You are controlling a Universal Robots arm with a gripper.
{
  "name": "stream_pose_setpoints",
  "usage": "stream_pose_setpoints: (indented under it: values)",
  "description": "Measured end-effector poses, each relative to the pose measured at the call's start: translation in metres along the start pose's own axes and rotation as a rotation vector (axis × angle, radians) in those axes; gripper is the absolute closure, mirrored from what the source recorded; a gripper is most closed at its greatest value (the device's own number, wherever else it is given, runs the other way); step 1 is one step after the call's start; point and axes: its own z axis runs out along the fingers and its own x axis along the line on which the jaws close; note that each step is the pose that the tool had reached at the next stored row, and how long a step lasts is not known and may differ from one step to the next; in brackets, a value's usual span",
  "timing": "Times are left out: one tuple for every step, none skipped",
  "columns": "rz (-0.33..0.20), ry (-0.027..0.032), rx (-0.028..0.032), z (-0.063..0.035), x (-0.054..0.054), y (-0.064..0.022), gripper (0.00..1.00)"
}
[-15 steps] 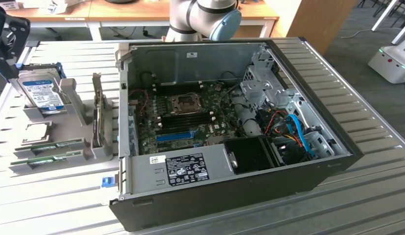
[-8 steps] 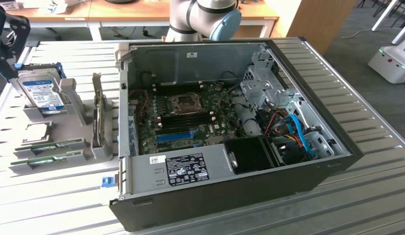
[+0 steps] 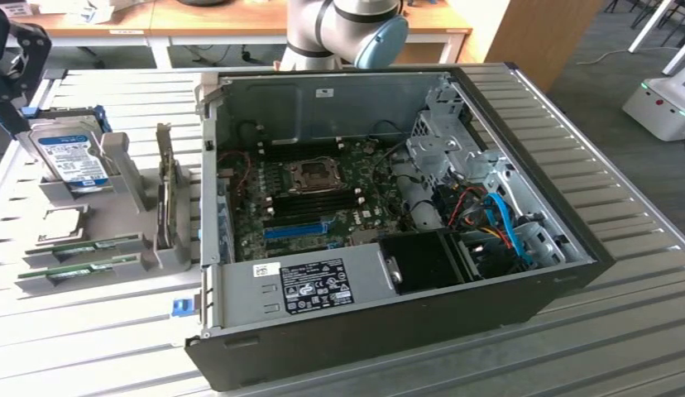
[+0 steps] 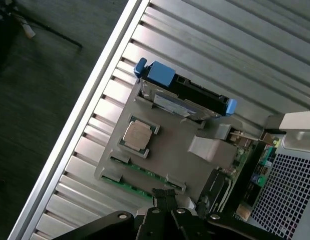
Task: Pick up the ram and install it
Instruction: 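Pick up the ram and move it above insertion slot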
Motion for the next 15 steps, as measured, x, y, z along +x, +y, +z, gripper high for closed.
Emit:
stream_pose_setpoints:
  values:
    - [-0.018, 0.0008, -0.0004, 0.0000, 0.0000, 0.0000, 0.89]
    - [-0.037, 0.0017, -0.0008, 0.0000, 0.0000, 0.0000, 0.89]
    - [-0.054, 0.0025, -0.0013, 0.0000, 0.0000, 0.0000, 0.89]
    - [-0.072, 0.0033, -0.0017, 0.0000, 0.0000, 0.0000, 0.89]
    - [-0.091, 0.0040, -0.0021, 0.0001, 0.0000, 0.0000, 0.89]
    - [-0.108, 0.0049, -0.0025, 0.0000, 0.0000, 0.0000, 0.89]
    - [-0.125, 0.0057, -0.0029, 0.0001, 0.0000, 0.0000, 0.89]
    - [-0.143, 0.0065, -0.0033, 0.0001, 0.0000, 0.0000, 0.89]
    - [-0.162, 0.0074, -0.0037, 0.0001, 0.0000, 0.0000, 0.89]
    - [-0.180, 0.0082, -0.0042, 0.0001, 0.0000, 0.0000, 0.89]
    - [-0.197, 0.0090, -0.0046, 0.0001, 0.0000, 0.0000, 0.89]
    - [-0.215, 0.0097, -0.0050, 0.0001, 0.0000, 0.0000, 0.89]
    - [-0.233, 0.0106, -0.0054, 0.0001, 0.0000, 0.0000, 0.89]
    - [-0.251, 0.0114, -0.0058, 0.0001, 0.0000, 0.0000, 0.89]
    - [-0.270, 0.0122, -0.0063, 0.0001, 0.0000, 0.0000, 0.89]
